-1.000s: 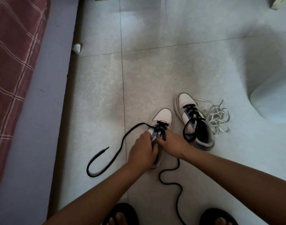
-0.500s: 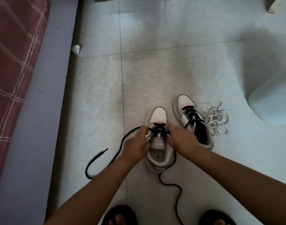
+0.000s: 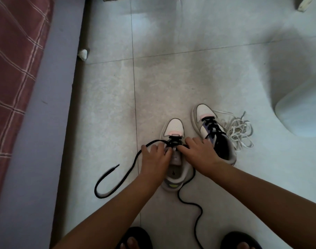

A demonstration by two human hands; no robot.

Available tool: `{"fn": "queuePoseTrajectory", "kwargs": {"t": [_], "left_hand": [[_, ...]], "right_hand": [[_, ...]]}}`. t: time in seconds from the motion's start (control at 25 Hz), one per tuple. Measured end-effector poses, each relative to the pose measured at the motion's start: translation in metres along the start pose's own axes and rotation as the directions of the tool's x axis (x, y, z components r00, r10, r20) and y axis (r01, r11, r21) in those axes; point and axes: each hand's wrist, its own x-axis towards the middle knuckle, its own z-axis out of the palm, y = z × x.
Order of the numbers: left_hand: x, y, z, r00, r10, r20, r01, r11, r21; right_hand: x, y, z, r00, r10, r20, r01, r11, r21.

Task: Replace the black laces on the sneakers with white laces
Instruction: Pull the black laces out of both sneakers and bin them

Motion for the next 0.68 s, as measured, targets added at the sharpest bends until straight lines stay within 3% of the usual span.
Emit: {"fn": "queuePoseTrajectory", "kwargs": {"t": [0.08, 0.2, 0.32, 0.4, 0.52, 0.6, 0.68], "left_hand": [[0.004, 0.01, -0.005, 0.992, -0.009, 0.124, 0.011, 1.0, -0.015], [0.017, 0.011, 0.002, 0.954, -0.12, 0.273, 0.203, 0.934, -0.295], [0.022, -0.004, 0.007, 0.939, -0.127, 0.319, 0.326, 0.623, -0.711], [0.018, -0.012, 0.01, 0.947, -0.105, 0.303, 0.317, 0.436, -0.842], [0.008, -0.013, 0.009, 0.942, -0.126, 0.31, 0.327, 0.154, -0.932], [0.001, -0.011, 0.012, 0.915, -0.123, 0.383, 0.378, -0.061, -0.924], [-0.004, -0.011, 0.017, 0.891, -0.116, 0.438, 0.408, -0.213, -0.888]], "right_hand": [[0.001, -0.004, -0.001, 1.0, -0.007, 0.023, 0.008, 1.0, -0.027], [0.007, -0.006, -0.004, 0.995, 0.057, 0.082, -0.055, 0.998, -0.023], [0.013, -0.004, 0.006, 0.966, 0.102, 0.237, -0.144, 0.976, 0.164], [0.014, -0.006, 0.009, 0.961, 0.106, 0.255, -0.168, 0.957, 0.238], [0.013, -0.011, 0.008, 0.949, 0.102, 0.298, -0.199, 0.928, 0.316], [0.013, -0.013, 0.005, 0.951, 0.101, 0.292, -0.188, 0.94, 0.286], [0.011, -0.015, 0.004, 0.96, 0.09, 0.266, -0.156, 0.959, 0.238]]}}
